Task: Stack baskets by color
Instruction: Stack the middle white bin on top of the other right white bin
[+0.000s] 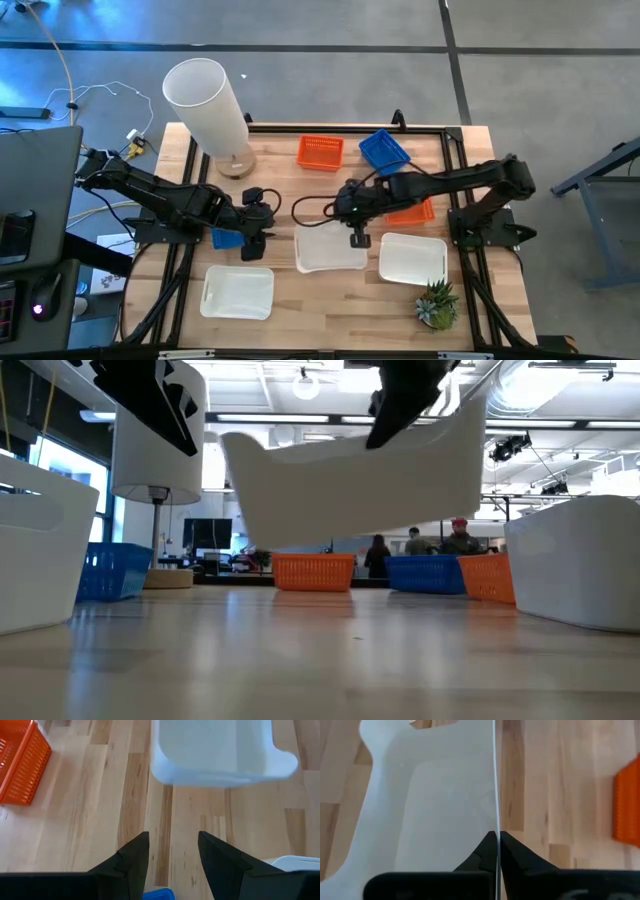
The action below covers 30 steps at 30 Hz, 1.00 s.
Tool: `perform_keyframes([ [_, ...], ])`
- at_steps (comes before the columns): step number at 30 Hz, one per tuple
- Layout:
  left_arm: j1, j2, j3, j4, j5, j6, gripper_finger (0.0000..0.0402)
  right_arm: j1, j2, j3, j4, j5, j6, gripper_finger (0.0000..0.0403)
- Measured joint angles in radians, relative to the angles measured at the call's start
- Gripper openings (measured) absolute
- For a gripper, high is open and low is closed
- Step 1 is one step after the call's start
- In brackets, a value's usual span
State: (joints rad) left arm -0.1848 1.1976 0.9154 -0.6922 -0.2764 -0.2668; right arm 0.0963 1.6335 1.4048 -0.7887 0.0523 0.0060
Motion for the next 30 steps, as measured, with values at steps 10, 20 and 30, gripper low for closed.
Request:
perform_keyframes([
  [10,0.0,0.0,0.0,0.001,0.0,0.0,0.0158,0.006,-0.147,0.0,-0.189,0.055,0.133,0.0],
  [20,0.0,0.0,0.0,0.002,0.0,-0.002,0.0158,0.071,-0.306,0.0,-0.35,0.124,0.276,0.0],
  [30,0.0,0.0,0.0,0.001,0.0,-0.002,0.0158,0.179,-0.39,0.0,-0.514,0.205,0.449,0.0],
])
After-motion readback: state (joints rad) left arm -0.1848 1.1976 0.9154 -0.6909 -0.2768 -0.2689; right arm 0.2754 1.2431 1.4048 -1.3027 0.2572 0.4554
